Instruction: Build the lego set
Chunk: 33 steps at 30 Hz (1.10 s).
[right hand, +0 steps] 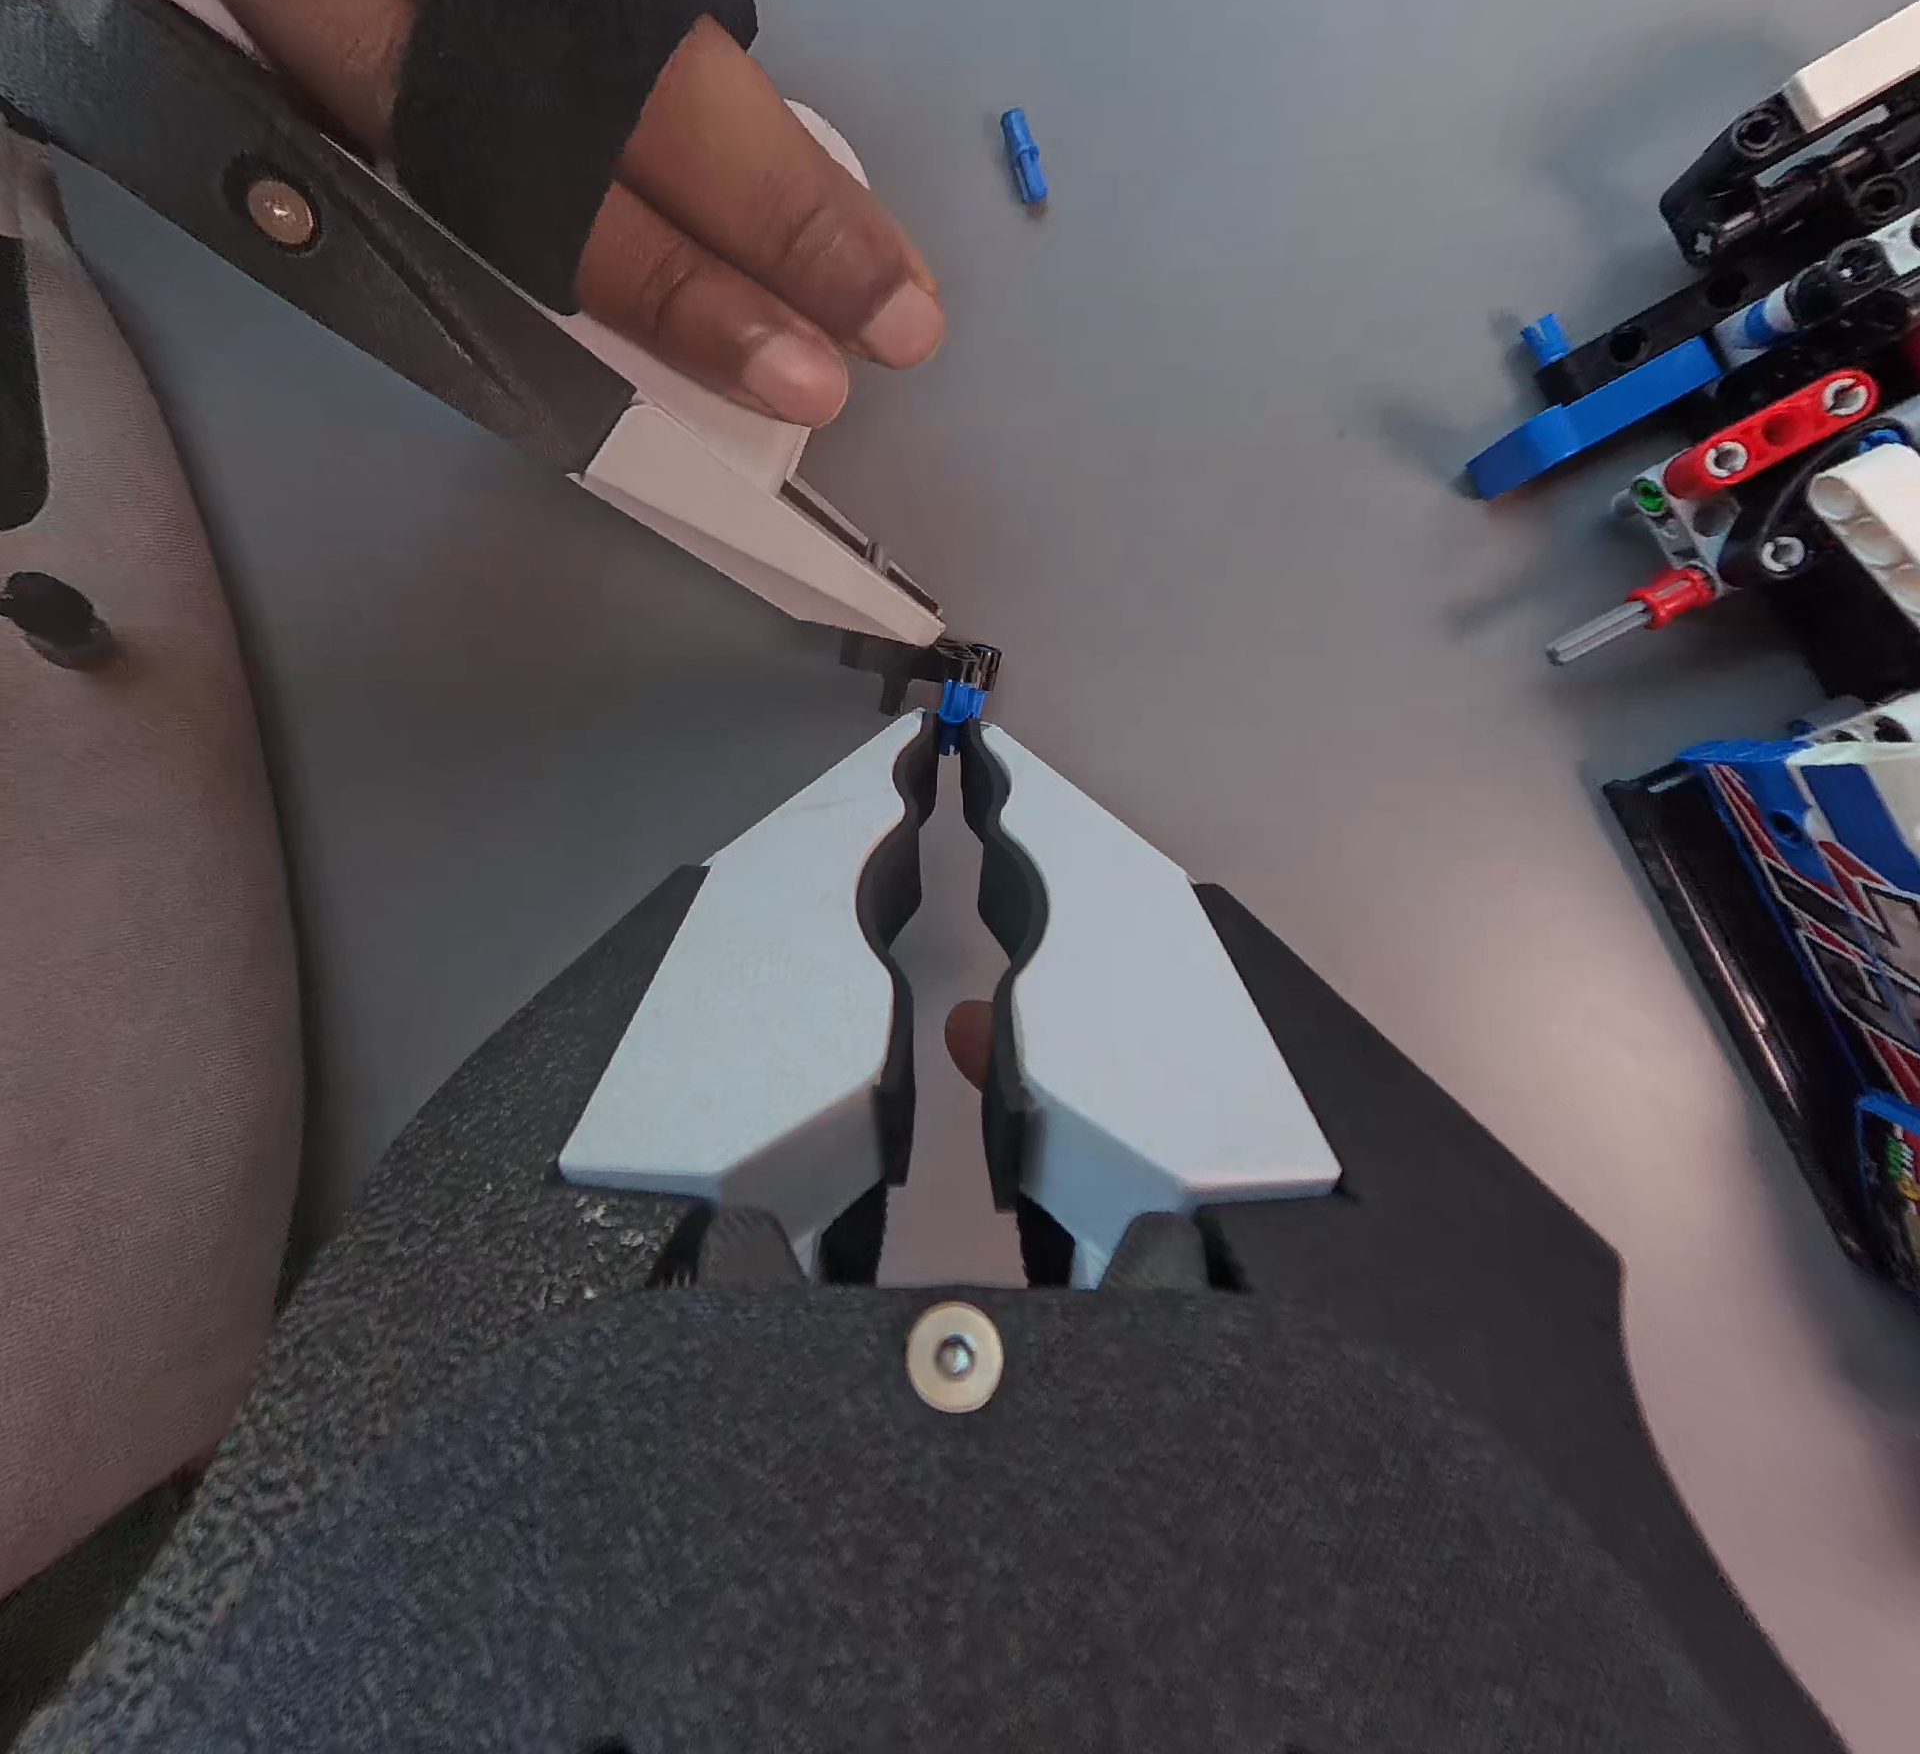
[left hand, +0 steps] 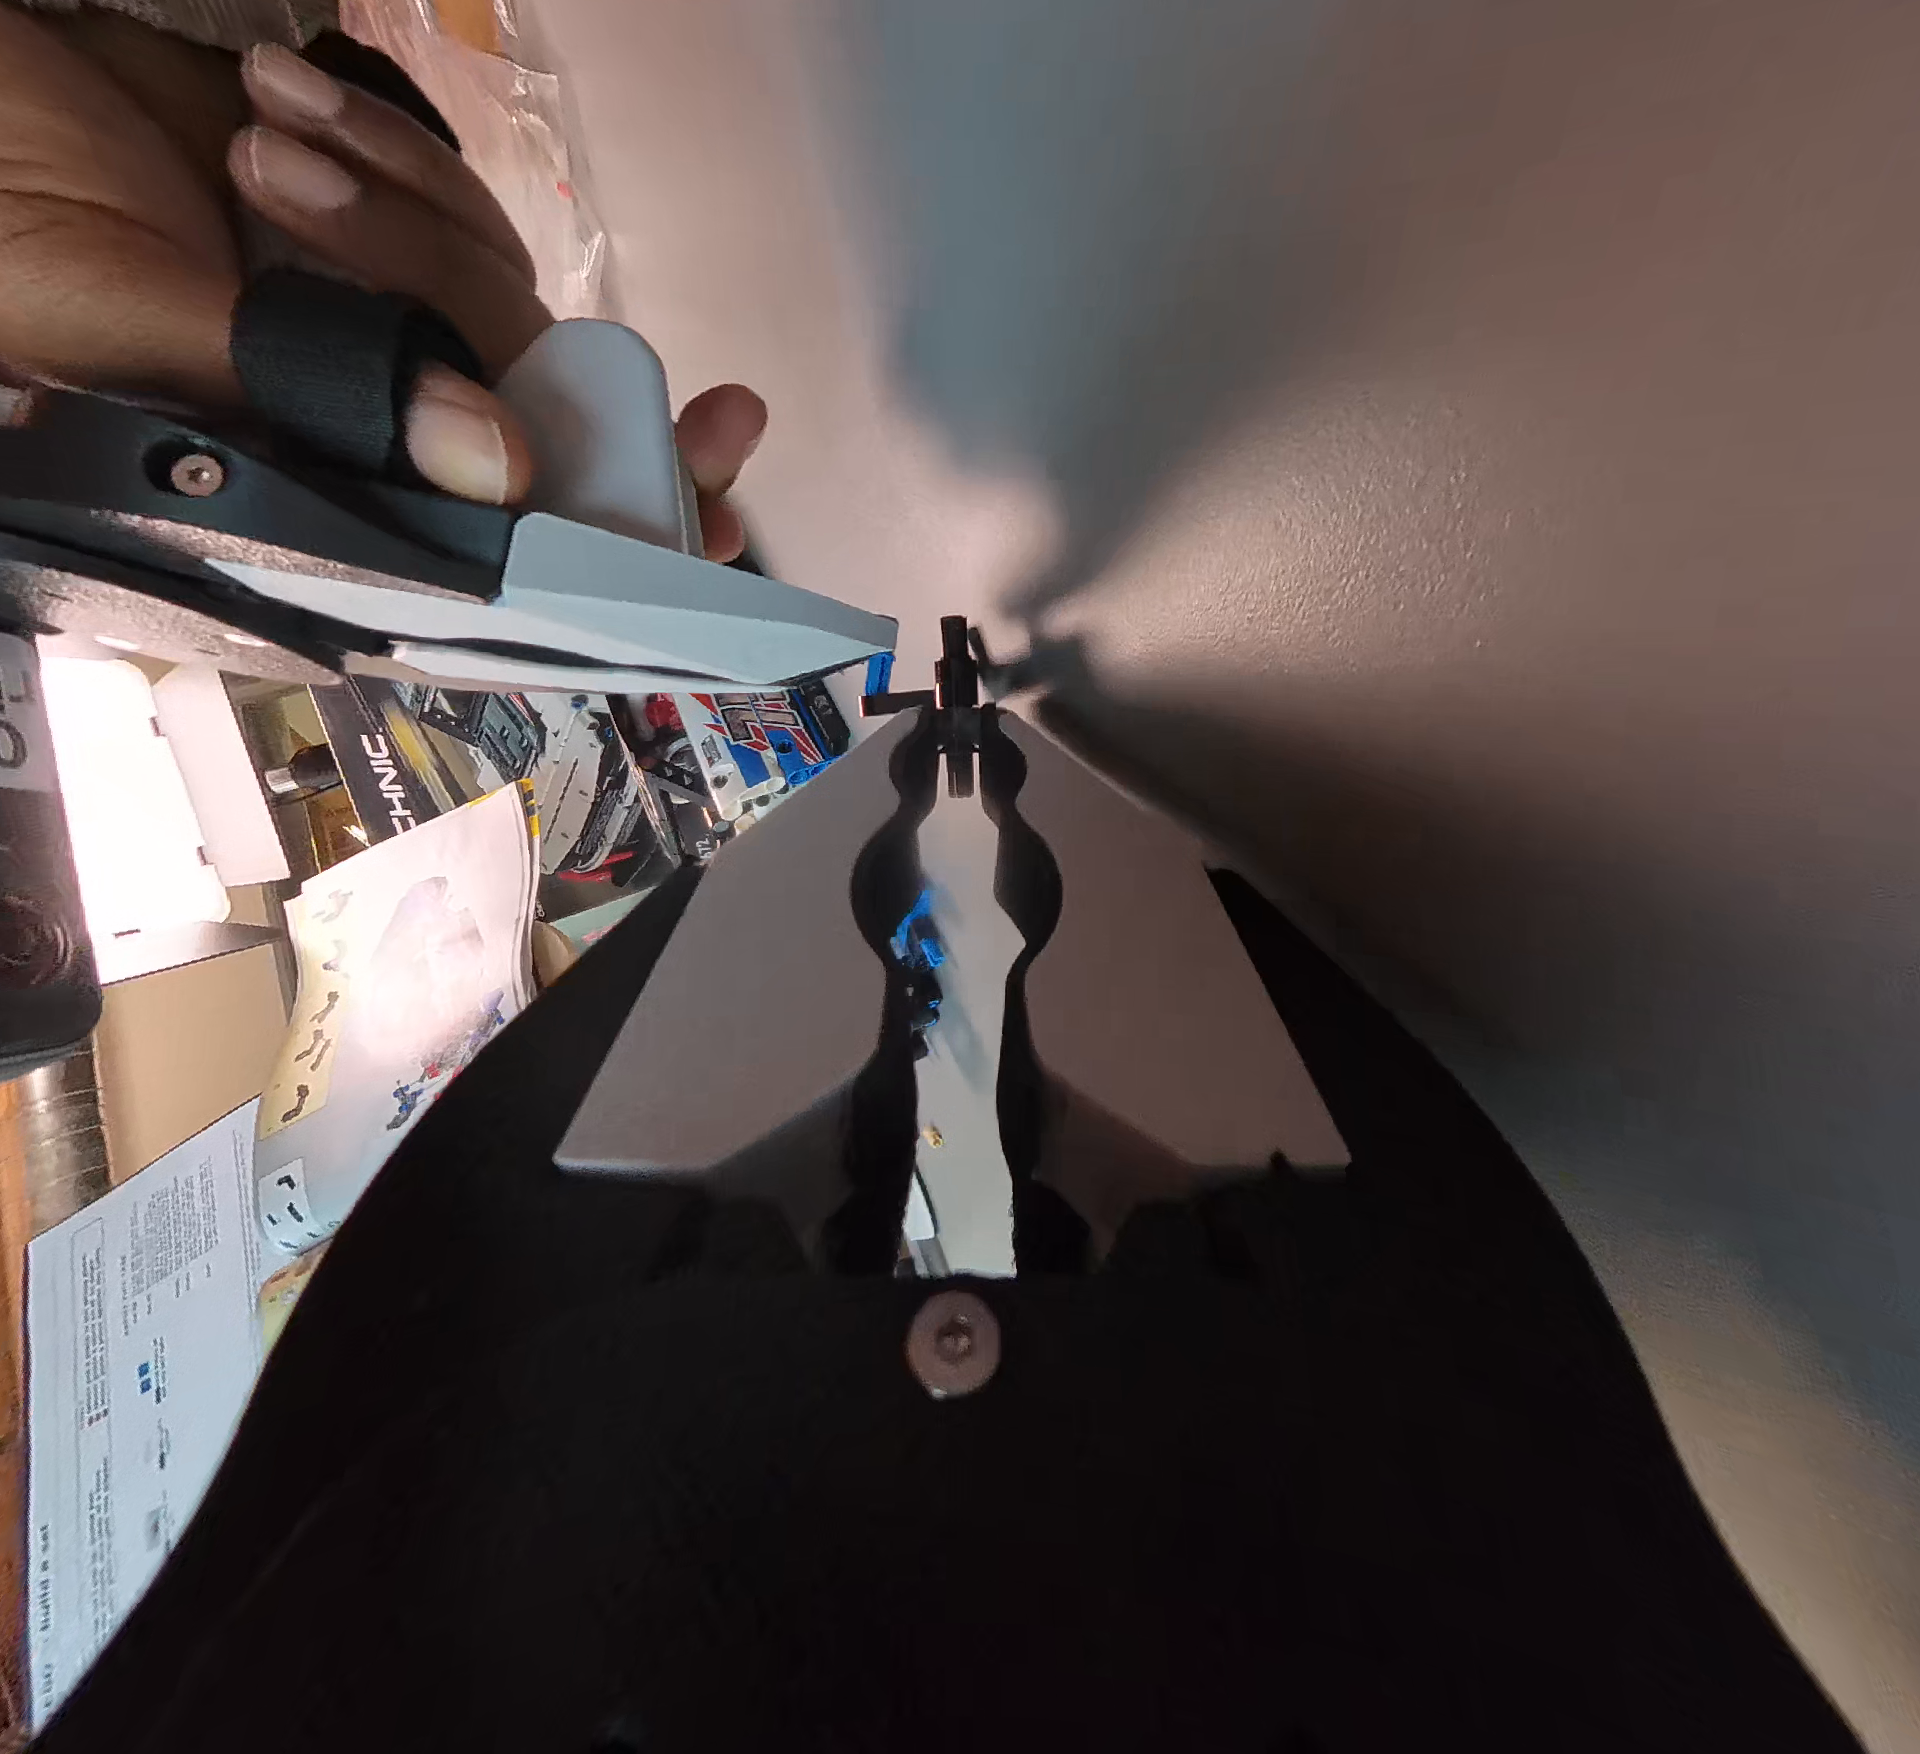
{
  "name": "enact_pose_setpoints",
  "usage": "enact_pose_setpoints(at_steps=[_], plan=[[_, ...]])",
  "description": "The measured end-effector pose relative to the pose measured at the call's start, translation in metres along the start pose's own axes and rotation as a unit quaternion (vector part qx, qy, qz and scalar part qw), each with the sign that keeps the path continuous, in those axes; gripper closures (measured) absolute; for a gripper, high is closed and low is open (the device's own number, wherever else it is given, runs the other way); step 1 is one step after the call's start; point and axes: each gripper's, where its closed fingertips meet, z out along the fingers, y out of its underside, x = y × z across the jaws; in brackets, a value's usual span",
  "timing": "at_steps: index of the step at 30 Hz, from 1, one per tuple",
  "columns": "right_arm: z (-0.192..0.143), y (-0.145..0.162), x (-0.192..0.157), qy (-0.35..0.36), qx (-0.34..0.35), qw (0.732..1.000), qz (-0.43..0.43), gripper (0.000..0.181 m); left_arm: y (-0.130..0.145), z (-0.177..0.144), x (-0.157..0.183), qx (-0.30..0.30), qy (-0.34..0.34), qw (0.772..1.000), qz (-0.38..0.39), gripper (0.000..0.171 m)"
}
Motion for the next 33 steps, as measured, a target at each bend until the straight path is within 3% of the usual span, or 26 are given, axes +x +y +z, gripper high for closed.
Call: enact_pose_setpoints(at_steps=[8,13,18,29,33], plan=[[-0.001,0.001,-0.002,0.006,-0.054,0.998,-0.020,0.180,0.001,-0.002,0.000,-0.004,0.022,0.995,0.099,0.165],[0.000,-0.006,0.000,0.018,-0.040,0.999,-0.012,0.181,0.005,-0.006,0.001,-0.014,0.039,0.990,0.133,0.165],[0.002,-0.011,-0.006,-0.006,0.020,1.000,-0.003,0.181,0.000,-0.014,0.004,0.007,0.033,0.994,0.109,0.165],[0.004,-0.005,-0.022,-0.046,0.003,0.999,-0.011,0.181,-0.017,-0.024,0.010,0.053,0.041,0.990,0.123,0.165],[0.002,-0.005,-0.028,-0.062,0.022,0.998,-0.018,0.180,-0.019,-0.030,0.005,0.102,0.038,0.994,-0.002,0.165]])
